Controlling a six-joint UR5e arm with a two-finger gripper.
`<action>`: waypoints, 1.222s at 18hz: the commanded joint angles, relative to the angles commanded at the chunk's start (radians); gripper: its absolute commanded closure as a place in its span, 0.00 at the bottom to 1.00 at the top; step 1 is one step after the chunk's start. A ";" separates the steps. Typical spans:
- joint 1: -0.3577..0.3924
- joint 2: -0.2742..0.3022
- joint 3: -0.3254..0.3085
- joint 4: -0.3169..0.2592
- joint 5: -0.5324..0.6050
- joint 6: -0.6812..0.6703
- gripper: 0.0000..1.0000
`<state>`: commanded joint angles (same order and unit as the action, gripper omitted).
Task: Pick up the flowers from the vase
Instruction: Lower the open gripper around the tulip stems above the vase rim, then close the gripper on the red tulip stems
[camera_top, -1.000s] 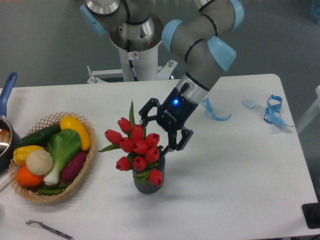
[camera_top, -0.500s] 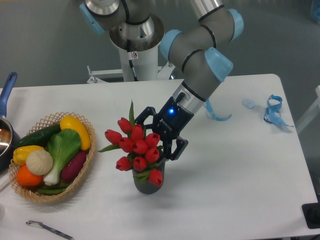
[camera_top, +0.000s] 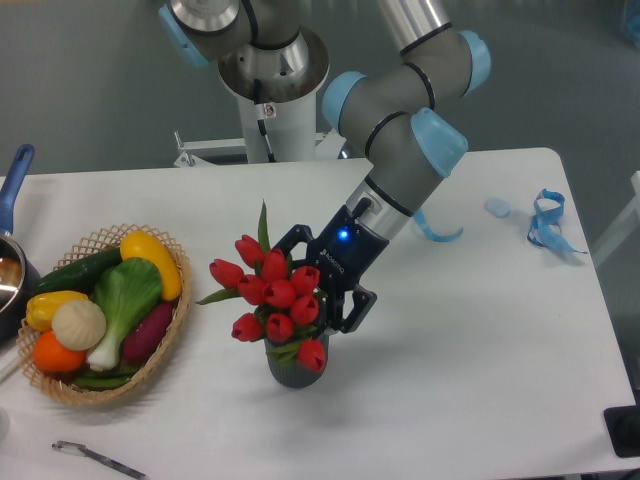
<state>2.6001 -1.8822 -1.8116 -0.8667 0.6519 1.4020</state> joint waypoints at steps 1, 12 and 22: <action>0.002 0.000 0.000 0.000 0.002 0.000 0.33; 0.008 0.006 0.002 0.000 -0.032 -0.002 0.54; 0.025 0.057 0.011 0.000 -0.114 -0.100 0.57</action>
<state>2.6246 -1.8255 -1.8010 -0.8667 0.5384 1.3025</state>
